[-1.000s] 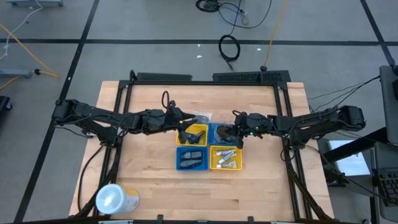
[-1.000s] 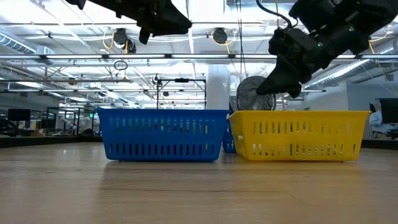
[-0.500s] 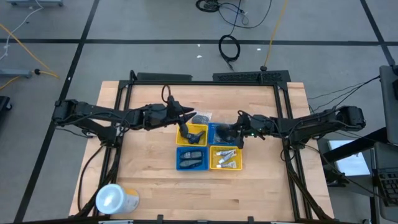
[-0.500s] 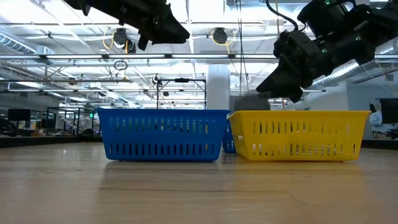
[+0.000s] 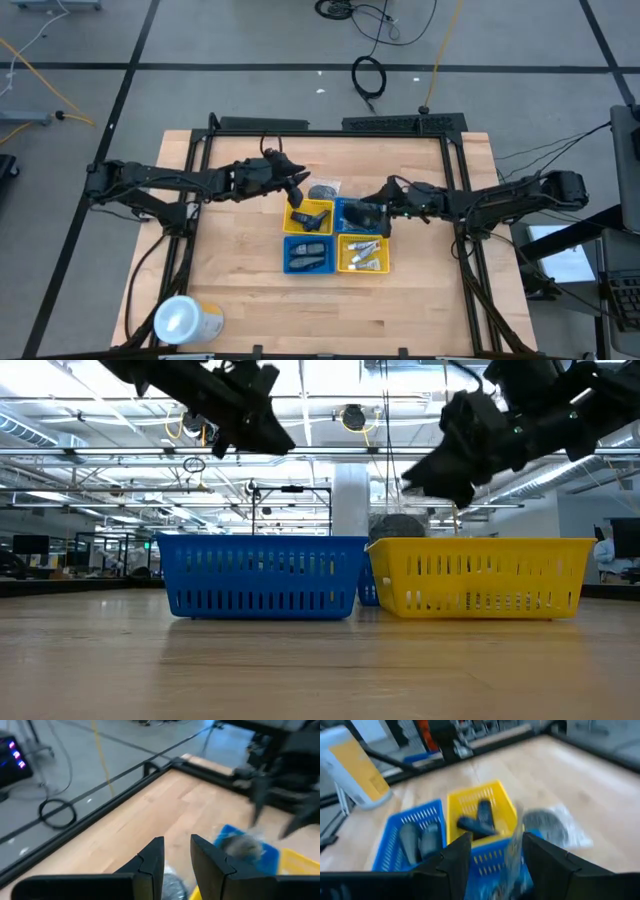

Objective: Pick & Place Travel size toiletries
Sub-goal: Put the black hairbrush into the right blue bin

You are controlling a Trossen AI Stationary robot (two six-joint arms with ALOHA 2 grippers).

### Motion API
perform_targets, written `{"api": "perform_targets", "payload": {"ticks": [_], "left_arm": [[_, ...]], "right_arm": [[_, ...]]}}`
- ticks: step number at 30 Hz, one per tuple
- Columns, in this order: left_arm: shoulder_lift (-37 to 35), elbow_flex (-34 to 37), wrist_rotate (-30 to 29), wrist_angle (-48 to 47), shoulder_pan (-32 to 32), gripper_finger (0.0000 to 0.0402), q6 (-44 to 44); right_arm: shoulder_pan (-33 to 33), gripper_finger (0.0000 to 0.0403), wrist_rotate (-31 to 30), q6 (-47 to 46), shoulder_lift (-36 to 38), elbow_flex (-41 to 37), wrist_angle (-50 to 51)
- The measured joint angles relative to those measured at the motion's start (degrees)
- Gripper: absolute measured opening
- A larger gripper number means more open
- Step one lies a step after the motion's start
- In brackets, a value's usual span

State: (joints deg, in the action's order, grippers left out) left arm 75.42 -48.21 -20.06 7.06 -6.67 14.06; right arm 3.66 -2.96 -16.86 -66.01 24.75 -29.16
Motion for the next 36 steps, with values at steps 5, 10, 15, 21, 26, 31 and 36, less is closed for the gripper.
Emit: {"api": "perform_targets", "payload": {"ticks": [5, 10, 15, 21, 26, 31, 36], "left_arm": [[0.02, 0.02, 0.0, -5.36, -4.13, 0.0093, 3.65], [2.93, 0.04, 4.0, -6.75, -8.53, 0.0093, 5.75], [10.86, 0.06, 15.94, -4.54, -12.9, 0.0093, 9.13], [18.89, 0.07, 26.16, -2.69, -18.6, 0.0093, 13.27], [21.89, 0.07, 34.21, -0.74, -22.65, 0.0093, 14.99], [23.98, 0.04, 38.23, 2.44, -24.19, 0.0093, 15.18], [25.84, 0.02, 41.52, 3.13, -24.56, 0.0093, 16.08]], "right_arm": [[0.0, 0.0173, -0.01, 3.54, 2.4, 0.0, -3.08], [-0.02, 0.0173, 0.0, 5.29, 5.63, 0.0, -2.42], [-0.02, 0.0173, 0.15, 5.37, 6.93, 0.0, -0.94], [-0.02, 0.0173, 0.2, 5.37, 6.94, 0.0, 1.84], [-0.02, 0.0173, 0.19, 5.38, 6.94, 0.0, 2.44], [-0.02, 0.0173, 0.17, 5.47, 6.92, 0.02, 2.51], [-0.02, 0.0173, 0.15, 5.57, 6.92, 0.02, 2.48]]}}
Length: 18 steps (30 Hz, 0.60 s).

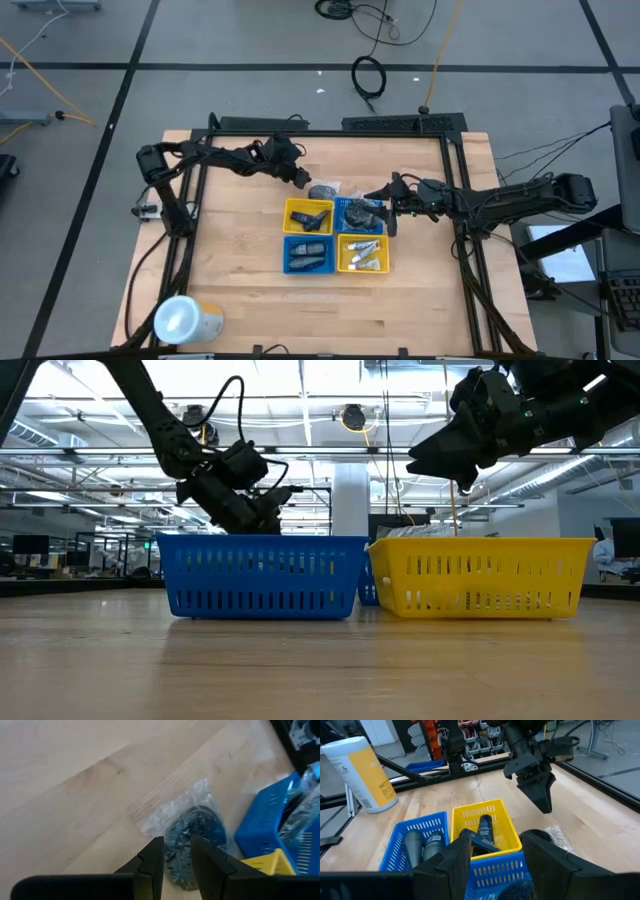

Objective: Pick & Place Travel size toiletries
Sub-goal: Put the black hairbrush into the right blue bin

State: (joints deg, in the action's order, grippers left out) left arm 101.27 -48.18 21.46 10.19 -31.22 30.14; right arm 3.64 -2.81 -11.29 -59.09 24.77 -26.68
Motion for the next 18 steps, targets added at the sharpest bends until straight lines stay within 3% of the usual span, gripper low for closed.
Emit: {"api": "perform_targets", "payload": {"ticks": [18], "left_arm": [[6.78, -0.17, 4.41, 1.83, 0.16, 0.0093, 2.91]], "right_arm": [[-0.07, 0.0173, 0.05, -0.2, 0.0, 0.0, 0.0]]}}
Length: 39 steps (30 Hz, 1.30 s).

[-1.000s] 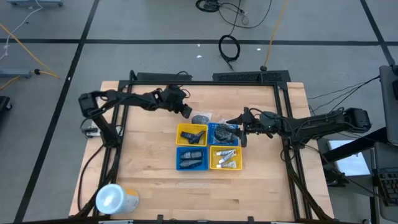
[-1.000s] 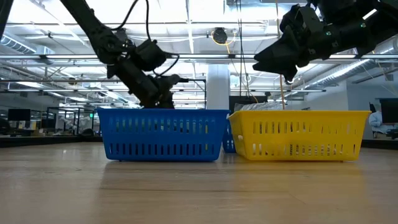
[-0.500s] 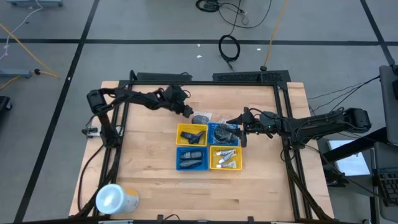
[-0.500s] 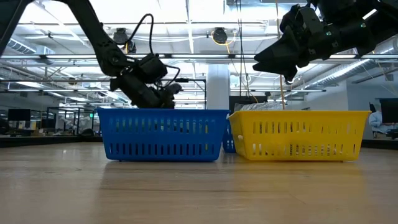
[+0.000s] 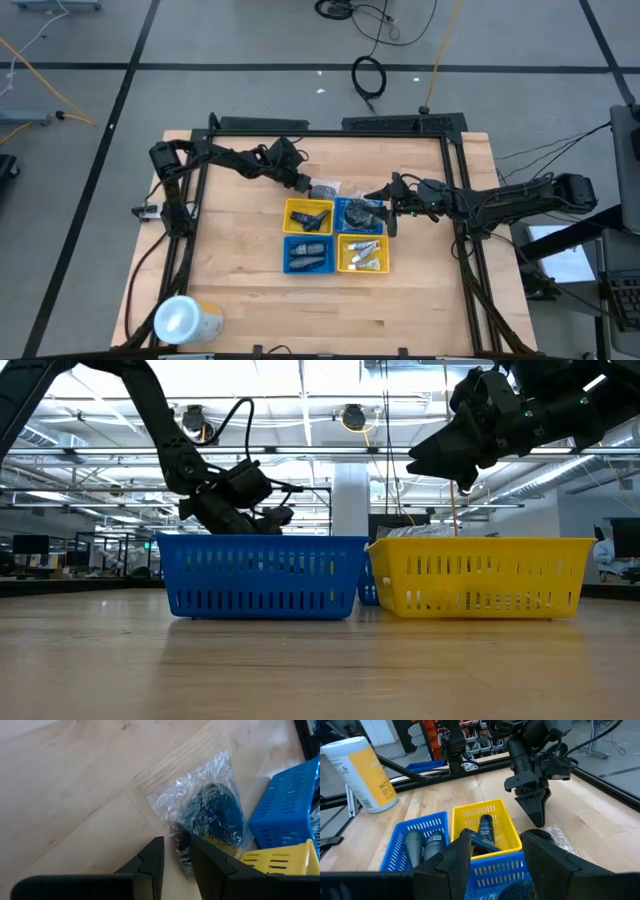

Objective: Pick & Place Travel size toiletries
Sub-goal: Put the black hairbrush into the right blue bin

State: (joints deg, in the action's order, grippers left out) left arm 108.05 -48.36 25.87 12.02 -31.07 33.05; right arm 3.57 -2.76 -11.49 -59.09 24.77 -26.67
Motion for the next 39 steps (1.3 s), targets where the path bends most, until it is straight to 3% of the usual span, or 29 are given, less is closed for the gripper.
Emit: {"api": "perform_targets", "payload": {"ticks": [27, 29, 32, 39], "left_arm": [[0.33, 0.13, -3.52, 1.3, 3.17, 0.0091, -4.07], [0.33, 0.13, -3.82, 1.29, 3.17, 0.0076, -4.11], [0.33, 0.15, -3.36, 1.27, 3.14, 0.0018, -5.67], [-0.61, 0.36, -3.64, 2.81, 2.36, 0.0001, -7.03]], "right_arm": [[0.0, 0.0173, 0.03, -0.02, 0.0, 0.0, 0.12], [0.0, 0.0173, 0.01, -0.02, 0.0, 0.0, 0.27], [0.0, 0.0173, 0.01, -0.02, -0.02, 0.0, 0.45], [0.0, 0.0171, 0.01, -0.04, -0.02, 0.0, 2.1]]}}
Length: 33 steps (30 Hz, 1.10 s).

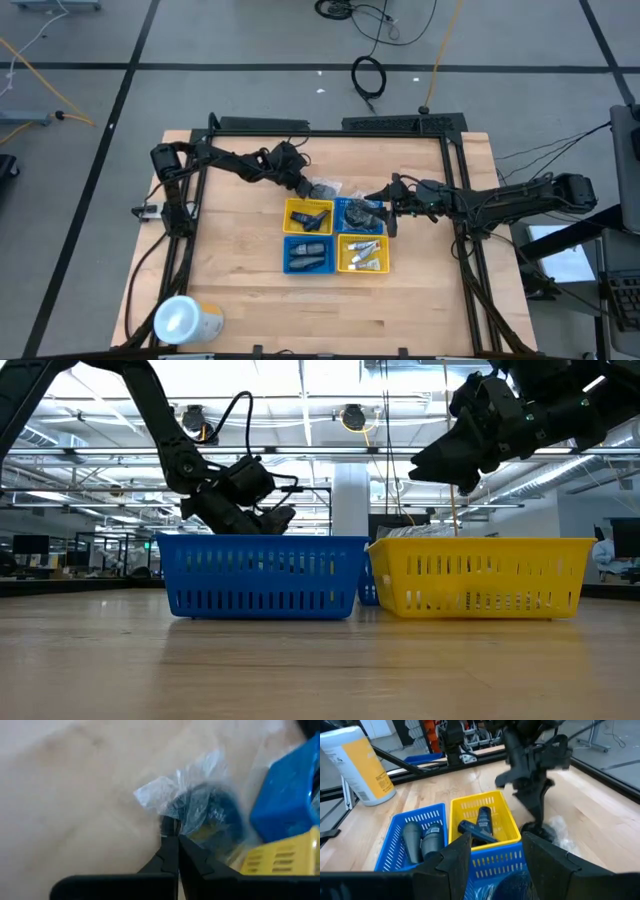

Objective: Pick & Place Travel size toiletries
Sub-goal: Put the black hairbrush into the right blue bin

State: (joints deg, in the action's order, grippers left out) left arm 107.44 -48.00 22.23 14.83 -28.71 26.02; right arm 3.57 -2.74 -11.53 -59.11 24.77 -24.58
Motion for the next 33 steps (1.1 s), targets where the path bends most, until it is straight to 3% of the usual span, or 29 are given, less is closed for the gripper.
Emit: {"api": "perform_targets", "payload": {"ticks": [12, 19, 22, 24, 29, 33], "left_arm": [[-15.45, -0.12, -0.25, -2.02, -0.43, 0.0, -3.08], [-23.0, -0.17, -6.88, -6.96, 3.18, 0.0, -6.9], [-23.14, -0.19, -13.54, -11.77, 3.24, 0.0002, -3.41], [-22.01, -0.2, -14.76, -14.68, 2.43, 0.0009, -0.67], [-17.22, -0.12, -14.55, -19.54, 0.01, 0.0043, 1.62], [-13.31, -0.12, -10.41, -18.61, -2.01, 0.0083, 3.95]], "right_arm": [[0.0, 0.0171, -0.09, 0.0, 0.0, 0.0, 0.46], [0.02, 0.0171, -0.15, -0.68, 0.0, 0.0, 0.35], [0.0, 0.0171, -0.09, -1.46, 0.0, 0.0, -0.27], [0.02, 0.0171, -0.09, -1.4, 0.0, 0.0, -0.52], [0.02, 0.0171, -0.07, -1.36, 0.0, 0.0, -0.85], [0.0, 0.0171, -0.05, -1.31, 0.0, 0.0, -0.49]]}}
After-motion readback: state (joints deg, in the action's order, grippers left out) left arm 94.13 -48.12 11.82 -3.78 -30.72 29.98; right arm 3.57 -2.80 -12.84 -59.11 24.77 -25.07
